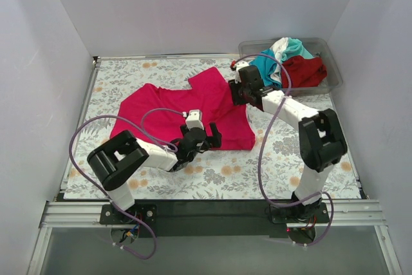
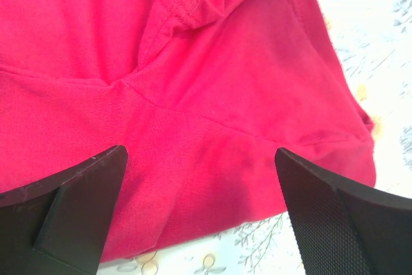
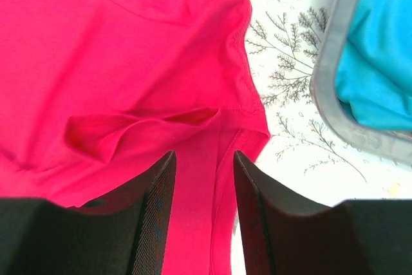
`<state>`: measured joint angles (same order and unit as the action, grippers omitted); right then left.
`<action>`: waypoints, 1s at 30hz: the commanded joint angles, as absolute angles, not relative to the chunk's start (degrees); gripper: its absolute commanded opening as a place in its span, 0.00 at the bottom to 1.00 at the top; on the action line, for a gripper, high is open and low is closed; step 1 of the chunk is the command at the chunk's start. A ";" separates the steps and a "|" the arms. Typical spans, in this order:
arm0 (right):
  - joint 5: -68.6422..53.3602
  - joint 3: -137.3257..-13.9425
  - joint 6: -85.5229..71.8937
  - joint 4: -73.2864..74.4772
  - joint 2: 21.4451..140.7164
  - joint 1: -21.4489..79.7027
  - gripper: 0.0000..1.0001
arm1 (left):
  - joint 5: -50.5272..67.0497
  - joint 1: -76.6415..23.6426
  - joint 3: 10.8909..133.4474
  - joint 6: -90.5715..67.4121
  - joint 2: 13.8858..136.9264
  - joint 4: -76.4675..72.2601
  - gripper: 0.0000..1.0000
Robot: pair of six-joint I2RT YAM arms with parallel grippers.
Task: Fold and stack the t-shirts
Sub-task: Fold the tshirt
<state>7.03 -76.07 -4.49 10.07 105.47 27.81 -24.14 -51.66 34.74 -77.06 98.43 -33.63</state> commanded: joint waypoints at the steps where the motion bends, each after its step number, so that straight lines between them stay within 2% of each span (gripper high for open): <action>1: 4.49 -70.61 -5.09 7.39 97.75 28.47 0.37 | -25.22 -52.29 35.50 -75.07 94.94 -22.42 0.93; 8: 3.08 -57.42 -8.61 5.54 88.87 32.42 0.38 | -30.67 -50.72 35.78 -73.30 86.23 -17.76 0.98; 11: 3.43 -52.41 -10.19 4.57 86.32 34.53 0.38 | -32.78 -48.53 32.18 -74.00 81.93 -16.17 0.98; 16: 4.57 -48.17 -11.78 3.78 84.29 37.88 0.38 | -29.45 -42.38 23.84 -74.88 72.35 -18.72 0.98; 20: 4.48 -45.45 -13.35 3.34 85.34 39.55 0.38 | -29.79 -36.75 21.71 -76.02 71.46 -17.14 0.98; 30: 6.68 -39.47 -15.82 4.39 86.92 39.38 0.38 | -32.61 -33.31 16.79 -78.39 71.46 -18.81 0.98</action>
<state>5.21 -41.34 -14.04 3.92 86.35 39.66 -30.15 -34.00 17.85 -76.62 72.53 -18.72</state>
